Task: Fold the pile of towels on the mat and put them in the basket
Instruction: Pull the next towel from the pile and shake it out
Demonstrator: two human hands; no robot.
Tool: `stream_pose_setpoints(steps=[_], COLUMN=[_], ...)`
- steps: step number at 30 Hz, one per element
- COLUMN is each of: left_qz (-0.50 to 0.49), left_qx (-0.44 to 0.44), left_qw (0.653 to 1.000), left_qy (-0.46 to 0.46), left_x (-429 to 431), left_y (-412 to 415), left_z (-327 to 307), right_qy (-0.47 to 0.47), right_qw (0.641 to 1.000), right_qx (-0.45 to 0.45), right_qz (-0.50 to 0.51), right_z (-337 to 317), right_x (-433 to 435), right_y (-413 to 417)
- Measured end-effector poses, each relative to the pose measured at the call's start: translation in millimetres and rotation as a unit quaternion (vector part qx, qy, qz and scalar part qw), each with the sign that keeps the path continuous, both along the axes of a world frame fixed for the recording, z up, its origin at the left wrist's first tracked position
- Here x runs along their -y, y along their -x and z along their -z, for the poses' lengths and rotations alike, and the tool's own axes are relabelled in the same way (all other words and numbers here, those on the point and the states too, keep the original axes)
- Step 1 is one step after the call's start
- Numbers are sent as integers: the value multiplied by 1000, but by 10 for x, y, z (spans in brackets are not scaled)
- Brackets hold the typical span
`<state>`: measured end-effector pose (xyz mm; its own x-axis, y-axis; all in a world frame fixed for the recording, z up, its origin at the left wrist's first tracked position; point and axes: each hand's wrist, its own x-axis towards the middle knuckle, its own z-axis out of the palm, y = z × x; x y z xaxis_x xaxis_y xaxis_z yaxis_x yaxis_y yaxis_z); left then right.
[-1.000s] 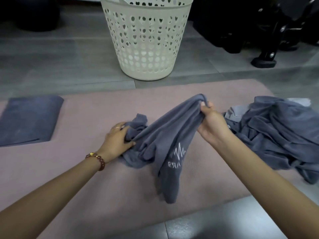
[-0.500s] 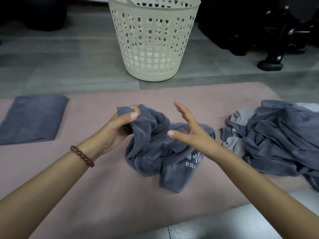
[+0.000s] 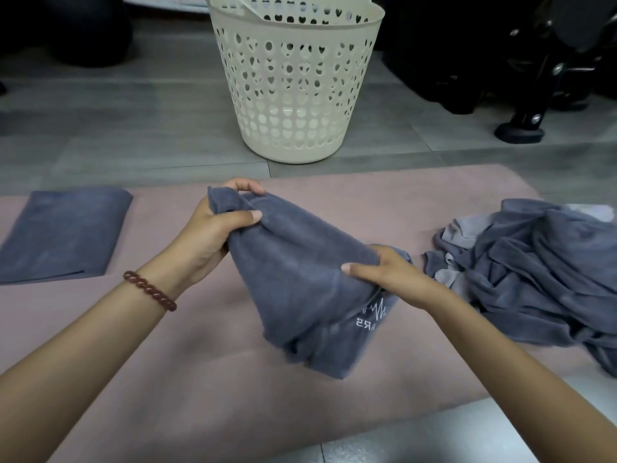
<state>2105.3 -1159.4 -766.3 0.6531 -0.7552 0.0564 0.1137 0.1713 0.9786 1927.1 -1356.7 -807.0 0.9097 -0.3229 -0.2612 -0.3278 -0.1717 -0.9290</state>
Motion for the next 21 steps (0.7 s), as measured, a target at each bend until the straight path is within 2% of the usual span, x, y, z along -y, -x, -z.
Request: stream_pose_setpoints(steps=[3, 5, 6, 7, 9, 10, 14, 17, 19, 20, 21], left_qz=[-35, -57, -70, -82, -102, -116, -159, -151, -148, -165, -196], left_qx=[10, 36, 44, 51, 81, 94, 112, 139, 139, 138, 138], left_qw=[999, 997, 996, 994, 989, 986, 978, 977, 978, 976, 971], left_qy=[-8, -28, -38, -46, -65, -73, -73, -61, -43, -33, -23], left_x=[-6, -15, -20, -19, -12, -6, 20, 3, -22, -29, -33], left_y=[-108, -168, -189, -204, -219, -219, -192, -191, -222, -244, -267], left_z=[-1, 1, 3, 8, 31, 44, 71, 61, 39, 30, 23], right_qy=[-149, -182, -138, -50, 155, 222, 328, 461, 511, 523, 496], right_qw=[984, 980, 989, 996, 973, 959, 936, 879, 848, 841, 858], right_qx=[79, 81, 42, -17, -120, -140, -128, -123, -128, -119, -98], right_qz=[48, 19, -20, -68, -121, -111, -18, 23, 52, 64, 86], right_z=[-132, -239, -276, -283, -205, -133, 113, 167, 143, 123, 96], right_x=[93, 231, 305, 366, 425, 435, 357, 278, 285, 304, 318], right_y=[64, 109, 124, 127, 116, 109, 99, 93, 94, 93, 86])
